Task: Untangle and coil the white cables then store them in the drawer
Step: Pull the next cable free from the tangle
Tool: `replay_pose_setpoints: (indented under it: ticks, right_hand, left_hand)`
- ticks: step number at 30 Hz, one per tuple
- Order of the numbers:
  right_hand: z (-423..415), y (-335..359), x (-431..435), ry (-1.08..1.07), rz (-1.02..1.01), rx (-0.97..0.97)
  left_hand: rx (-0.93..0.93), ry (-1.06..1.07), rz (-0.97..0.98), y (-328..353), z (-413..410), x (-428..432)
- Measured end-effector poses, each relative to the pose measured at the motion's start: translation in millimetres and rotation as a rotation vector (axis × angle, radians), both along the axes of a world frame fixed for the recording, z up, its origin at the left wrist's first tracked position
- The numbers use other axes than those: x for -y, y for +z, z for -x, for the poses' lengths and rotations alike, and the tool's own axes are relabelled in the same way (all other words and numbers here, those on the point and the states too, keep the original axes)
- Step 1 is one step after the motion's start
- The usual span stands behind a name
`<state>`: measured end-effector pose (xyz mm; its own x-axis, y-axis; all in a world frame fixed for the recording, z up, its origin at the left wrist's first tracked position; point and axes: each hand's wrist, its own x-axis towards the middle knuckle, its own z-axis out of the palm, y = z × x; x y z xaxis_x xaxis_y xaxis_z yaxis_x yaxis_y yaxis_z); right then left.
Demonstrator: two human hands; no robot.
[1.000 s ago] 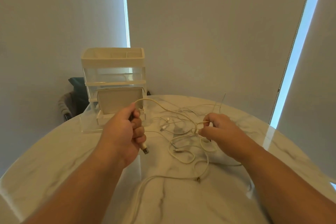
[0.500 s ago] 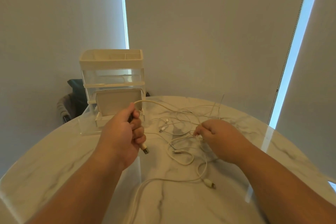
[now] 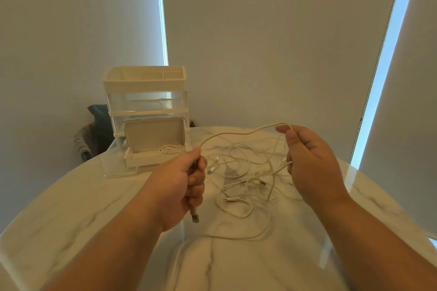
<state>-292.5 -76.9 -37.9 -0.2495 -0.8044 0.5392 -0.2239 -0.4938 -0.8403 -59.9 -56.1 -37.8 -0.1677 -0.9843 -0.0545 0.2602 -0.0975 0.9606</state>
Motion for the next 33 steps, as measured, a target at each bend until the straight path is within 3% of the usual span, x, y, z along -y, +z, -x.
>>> replay_pose_setpoints:
  ticks: [5,8,10,13,17,21,28,33]
  right_hand:
    - [5,9,-3,0.003,-0.07,0.274]
    - [3,17,-3,0.315,-0.106,0.748]
    - [5,19,-3,0.481,-0.17,0.866]
    - [8,16,-4,0.521,-0.208,0.645]
    - [3,5,-2,0.212,-0.177,0.044]
    - [-5,1,-4,0.005,-0.33,-0.375]
    - [1,-14,10,-0.075,-0.441,-0.655]
    - [-13,-13,3,-0.097,-0.554,-1.096]
  left_hand:
    - [0.096,-0.033,0.024,0,2,-2]
    - [0.122,0.013,0.058,-2,3,-1]
    - [0.121,0.04,0.071,-2,3,0]
    - [0.079,0.047,0.062,-1,3,1]
    - [-0.034,-0.034,0.004,3,3,-2]
    - [-0.14,-0.196,-0.021,8,6,-9]
    - [-0.278,-0.375,0.008,13,4,-16]
    - [-0.456,-0.379,0.062,13,12,-18]
